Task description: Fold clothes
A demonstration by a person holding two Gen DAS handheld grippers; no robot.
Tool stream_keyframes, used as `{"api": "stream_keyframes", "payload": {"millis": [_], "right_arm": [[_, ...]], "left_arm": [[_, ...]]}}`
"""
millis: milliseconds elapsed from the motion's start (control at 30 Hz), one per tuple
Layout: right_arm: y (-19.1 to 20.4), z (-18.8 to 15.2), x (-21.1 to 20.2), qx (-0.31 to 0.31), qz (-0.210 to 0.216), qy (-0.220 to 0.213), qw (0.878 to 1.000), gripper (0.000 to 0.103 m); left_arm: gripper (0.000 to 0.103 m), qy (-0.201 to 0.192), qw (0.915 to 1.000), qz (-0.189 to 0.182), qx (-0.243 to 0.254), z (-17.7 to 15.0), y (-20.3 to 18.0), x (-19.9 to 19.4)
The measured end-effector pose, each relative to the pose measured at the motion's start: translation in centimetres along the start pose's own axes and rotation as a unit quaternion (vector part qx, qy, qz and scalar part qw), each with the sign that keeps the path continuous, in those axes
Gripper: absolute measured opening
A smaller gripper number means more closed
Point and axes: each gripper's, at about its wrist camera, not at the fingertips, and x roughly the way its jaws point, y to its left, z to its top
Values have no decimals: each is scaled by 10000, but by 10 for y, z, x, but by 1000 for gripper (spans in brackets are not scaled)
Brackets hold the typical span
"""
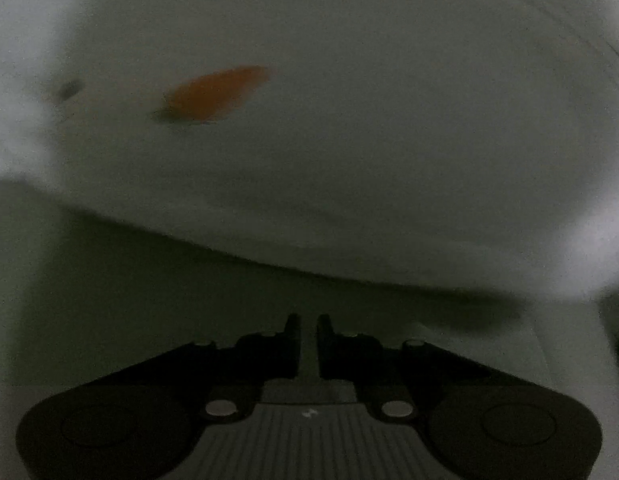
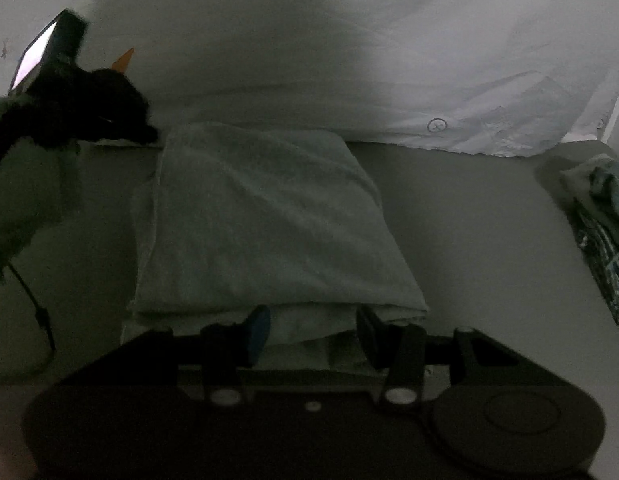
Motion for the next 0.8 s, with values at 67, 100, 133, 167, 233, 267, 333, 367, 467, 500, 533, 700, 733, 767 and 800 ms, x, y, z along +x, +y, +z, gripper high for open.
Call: {"api": "stream_keyframes", "payload": {"millis": [67,100,133,167,233,267,333,367,467,500,533,700,733,767,800], "right_arm": [[7,0,0,-79,-8,-37,10000,49],[10,0,-2,-209,-39,-66,9998,49],[13,1,-1,-420,-77,-123,9990,49],[20,0,-1,-726,-145,-207,9970,49],[36,-3,5,-1454,-246,-224,9888,49],[42,-5,8,-1747,-224,-194,9842,50],[55,-12,14,-2298,-242,-179,9728,52],[61,-15,18,-2569,-256,-174,9659,52],[77,-24,29,-3214,-685,-313,9439,52],[79,-26,32,-3374,-733,-341,9379,48],[81,-28,34,-3516,-727,-369,9326,27],[85,-35,14,-3947,-591,-599,9150,3],[84,-37,5,-4027,-544,-596,9118,3],[83,-39,-3,-4106,-496,-590,9085,3],[82,-43,-7,-4150,-438,-520,9073,3]], "left_arm": [[16,34,9995,90,-300,7,24,-4],[28,89,9995,66,-279,5,28,-8],[45,145,9996,42,-259,3,31,-13],[53,193,9996,-11,-217,-1,33,-18],[75,262,9993,-268,-39,-14,28,-30],[77,341,9985,-418,78,-24,24,-35],[78,502,9959,-681,316,-42,16,-45],[79,593,9947,-718,442,-50,11,-47],[79,828,9908,-785,722,-70,-1,-49],[79,908,9896,-822,754,-76,-3,-50],[79,978,9887,-881,714,-78,-3,-52],[79,1127,9867,-964,670,-81,-1,-58],[80,1140,9865,-973,655,-83,1,-57],[80,1178,9863,-992,584,-85,4,-55],[82,1215,9861,-1010,513,-87,6,-54]]}}
